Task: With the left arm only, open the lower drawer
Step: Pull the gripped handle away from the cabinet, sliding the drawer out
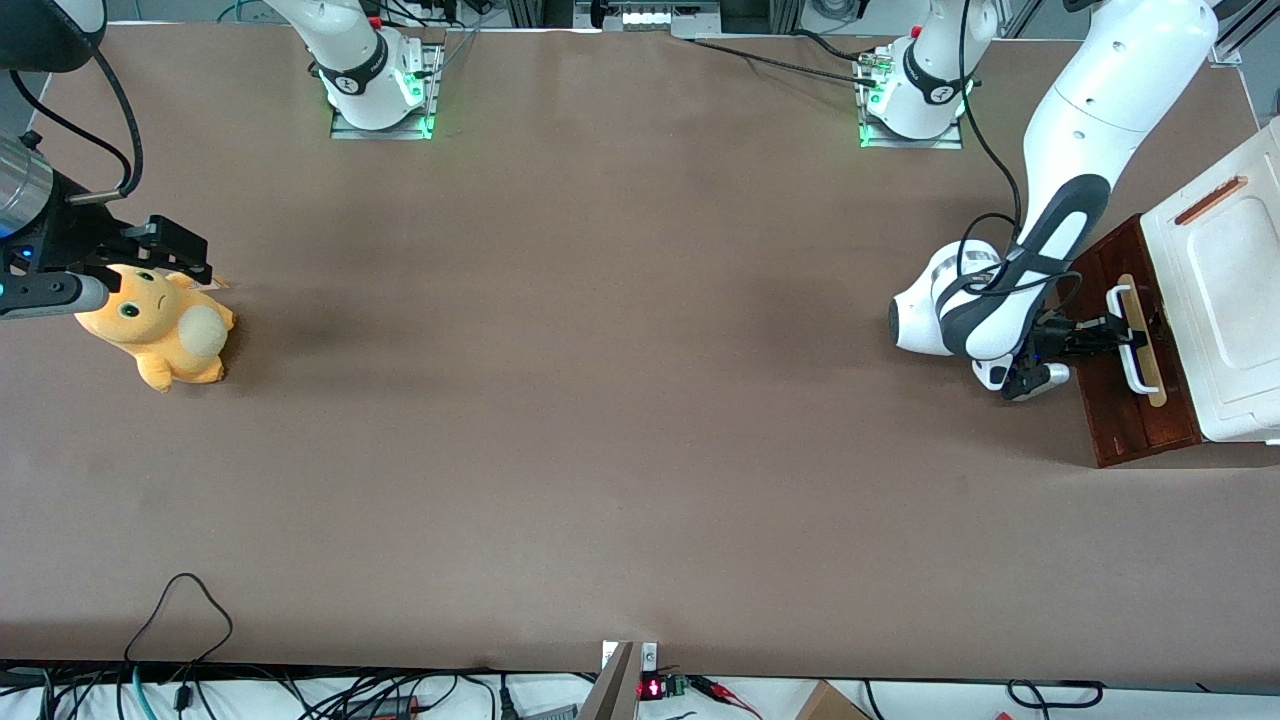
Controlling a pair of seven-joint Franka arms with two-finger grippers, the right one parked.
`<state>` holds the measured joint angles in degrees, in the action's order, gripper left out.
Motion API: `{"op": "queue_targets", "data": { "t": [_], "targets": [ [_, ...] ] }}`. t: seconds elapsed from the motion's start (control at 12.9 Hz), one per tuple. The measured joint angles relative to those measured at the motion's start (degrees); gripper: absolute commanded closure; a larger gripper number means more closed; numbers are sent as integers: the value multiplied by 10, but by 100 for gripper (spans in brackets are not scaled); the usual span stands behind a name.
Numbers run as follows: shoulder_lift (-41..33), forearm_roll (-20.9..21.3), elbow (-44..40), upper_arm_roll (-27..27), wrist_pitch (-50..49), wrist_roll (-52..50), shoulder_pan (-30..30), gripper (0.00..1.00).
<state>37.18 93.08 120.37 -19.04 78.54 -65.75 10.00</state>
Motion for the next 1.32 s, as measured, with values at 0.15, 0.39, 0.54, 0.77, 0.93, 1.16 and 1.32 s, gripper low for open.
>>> {"op": "queue_targets", "data": {
  "t": [0.15,0.39,0.54,0.77,0.93,1.16,1.32],
  "targets": [
    [1,0,0,-8,-3,0,2,100],
    [2,-1,3,-35,-15,0,1,100],
    [2,-6,6,-59,-26,0,-9,100],
    [2,-12,8,-89,-33,0,-24,100],
    [2,-14,9,-103,-36,0,-34,100],
    [2,-14,9,-107,-36,0,-45,84],
    [2,-14,9,-109,-36,0,-46,4]
  ]
}}
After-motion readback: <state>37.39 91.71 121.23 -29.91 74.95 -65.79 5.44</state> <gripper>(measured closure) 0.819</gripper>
